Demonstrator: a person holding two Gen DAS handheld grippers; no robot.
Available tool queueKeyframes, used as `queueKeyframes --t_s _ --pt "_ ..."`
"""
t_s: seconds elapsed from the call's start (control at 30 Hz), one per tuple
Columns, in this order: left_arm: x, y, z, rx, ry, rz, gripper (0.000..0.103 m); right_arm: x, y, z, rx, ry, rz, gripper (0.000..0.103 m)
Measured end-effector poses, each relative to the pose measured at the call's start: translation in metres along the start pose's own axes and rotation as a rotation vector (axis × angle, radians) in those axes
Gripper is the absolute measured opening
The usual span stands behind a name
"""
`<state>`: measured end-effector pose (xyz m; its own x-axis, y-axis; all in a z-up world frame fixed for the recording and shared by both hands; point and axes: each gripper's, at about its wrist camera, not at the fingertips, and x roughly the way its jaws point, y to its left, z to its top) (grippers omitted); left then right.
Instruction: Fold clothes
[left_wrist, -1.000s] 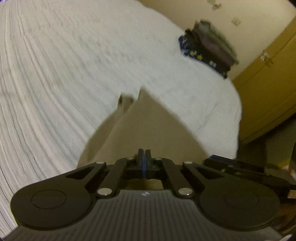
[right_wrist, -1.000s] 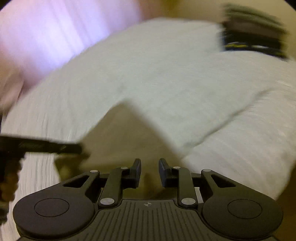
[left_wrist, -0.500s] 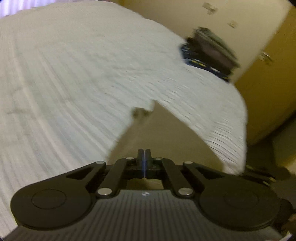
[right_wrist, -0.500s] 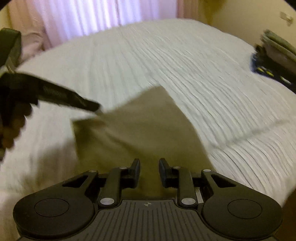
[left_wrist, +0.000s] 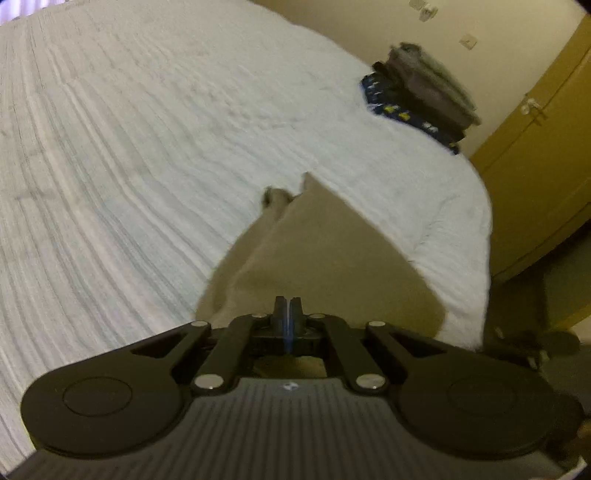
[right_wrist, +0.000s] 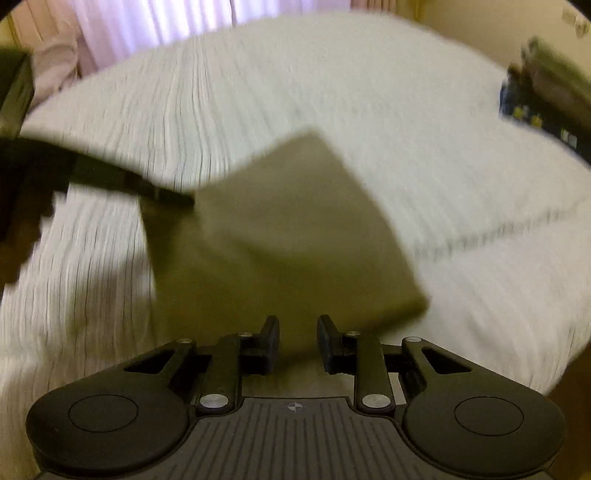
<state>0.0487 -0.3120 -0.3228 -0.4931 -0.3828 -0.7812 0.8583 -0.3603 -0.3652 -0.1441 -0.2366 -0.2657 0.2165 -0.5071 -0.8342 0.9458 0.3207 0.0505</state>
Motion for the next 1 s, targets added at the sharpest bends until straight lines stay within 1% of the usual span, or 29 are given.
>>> queueKeyframes --t_s 0.07,0.13,0.2,0.27,0.37,0.47,0.53,0.57,0.63,0.67,0.7,0.77,0.83,0.87,0.9,0.93,0.97,1.0 --pt "0.002 -0.001 -0.003 -0.012 0.000 0.009 0.000 0.008 0.000 0.014 -0.044 -0.044 -0.009 0.026" --pt "0.004 -0.002 -0.006 -0.024 0.001 0.017 0.000 0.023 0.002 0.019 -0.111 -0.053 -0.035 0.026" --pt "0.005 -0.003 -0.009 -0.038 0.001 0.026 0.000 0.035 -0.003 0.012 -0.214 -0.029 -0.081 0.026" --pt "-0.001 -0.001 -0.011 -0.086 -0.020 0.045 0.000 0.043 -0.011 0.005 -0.307 -0.001 -0.117 0.026" --pt "-0.010 -0.001 -0.013 -0.134 -0.051 0.088 0.000 0.028 -0.028 0.004 -0.298 0.011 -0.096 0.026" --pt "-0.020 -0.005 -0.015 -0.180 -0.089 0.133 0.000 0.014 -0.041 0.011 -0.316 -0.021 -0.058 0.026" --pt "-0.029 -0.016 -0.016 -0.211 -0.125 0.153 0.000 0.010 -0.049 0.015 -0.341 -0.055 0.031 0.026" --pt "-0.030 -0.021 -0.018 -0.230 -0.136 0.150 0.000 0.013 -0.052 0.017 -0.366 -0.049 0.069 0.026" --pt "-0.027 -0.033 -0.023 -0.261 -0.125 0.165 0.000 0.027 -0.059 0.021 -0.437 -0.007 0.099 0.026" --pt "-0.021 -0.040 -0.026 -0.277 -0.096 0.215 0.000 0.031 -0.063 0.023 -0.457 0.013 0.117 0.026" --pt "-0.015 -0.047 -0.029 -0.295 -0.068 0.265 0.000 0.029 -0.071 0.026 -0.445 0.030 0.139 0.026" --pt "-0.015 -0.060 -0.034 -0.399 -0.067 0.350 0.000 0.025 -0.086 0.031 -0.421 0.065 0.185 0.026" --pt "-0.022 -0.075 -0.036 -0.526 -0.077 0.404 0.002 0.021 -0.101 0.037 -0.397 0.099 0.230 0.026" --pt "-0.024 -0.084 -0.036 -0.572 -0.069 0.431 0.005 0.019 -0.108 0.039 -0.384 0.116 0.253 0.026" --pt "-0.025 -0.092 -0.037 -0.618 -0.061 0.457 0.013 0.017 -0.116 0.042 -0.372 0.133 0.275 0.027" --pt "-0.027 -0.101 -0.037 -0.663 -0.053 0.483 0.018 0.015 -0.123 0.045 -0.360 0.150 0.298 0.033" --pt "-0.028 -0.109 -0.038 -0.691 -0.044 0.496 0.019 0.013 -0.131 0.047 -0.347 0.167 0.321 0.044" --pt "-0.028 -0.115 -0.038 -0.711 -0.028 0.510 0.021 0.010 -0.138 0.050 -0.335 0.184 0.343 0.072"
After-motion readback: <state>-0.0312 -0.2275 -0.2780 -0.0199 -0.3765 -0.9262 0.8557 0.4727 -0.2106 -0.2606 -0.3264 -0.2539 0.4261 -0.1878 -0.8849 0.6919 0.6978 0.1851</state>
